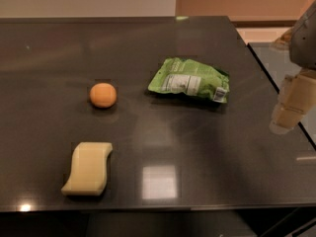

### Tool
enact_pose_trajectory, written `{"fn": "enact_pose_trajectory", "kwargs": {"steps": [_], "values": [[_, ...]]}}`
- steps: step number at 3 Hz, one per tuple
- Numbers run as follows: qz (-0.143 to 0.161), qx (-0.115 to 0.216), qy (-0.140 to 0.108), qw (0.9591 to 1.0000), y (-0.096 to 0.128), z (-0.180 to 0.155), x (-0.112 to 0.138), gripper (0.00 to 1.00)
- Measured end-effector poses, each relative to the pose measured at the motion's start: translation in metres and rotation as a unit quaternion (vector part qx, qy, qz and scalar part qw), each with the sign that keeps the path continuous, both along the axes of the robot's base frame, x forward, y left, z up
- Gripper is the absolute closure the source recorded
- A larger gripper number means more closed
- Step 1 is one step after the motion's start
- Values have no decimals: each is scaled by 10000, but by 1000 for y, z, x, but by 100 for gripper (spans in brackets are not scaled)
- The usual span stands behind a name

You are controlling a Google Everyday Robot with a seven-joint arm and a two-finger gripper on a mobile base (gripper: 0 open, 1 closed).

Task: Pick green rice chip bag

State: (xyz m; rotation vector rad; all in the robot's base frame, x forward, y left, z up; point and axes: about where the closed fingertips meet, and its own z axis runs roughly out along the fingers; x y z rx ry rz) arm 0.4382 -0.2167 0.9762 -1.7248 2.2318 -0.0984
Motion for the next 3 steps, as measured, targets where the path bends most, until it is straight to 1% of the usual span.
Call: {"fn": "enact_pose_trajectory", "kwargs": {"steps": [1,2,3], "values": [[51,-47,-33,10000,-3,2,7,0],[82,-73,-101,9999,-12,0,32,0],[168,-11,-203,9997,-12,-8,65,0]]}}
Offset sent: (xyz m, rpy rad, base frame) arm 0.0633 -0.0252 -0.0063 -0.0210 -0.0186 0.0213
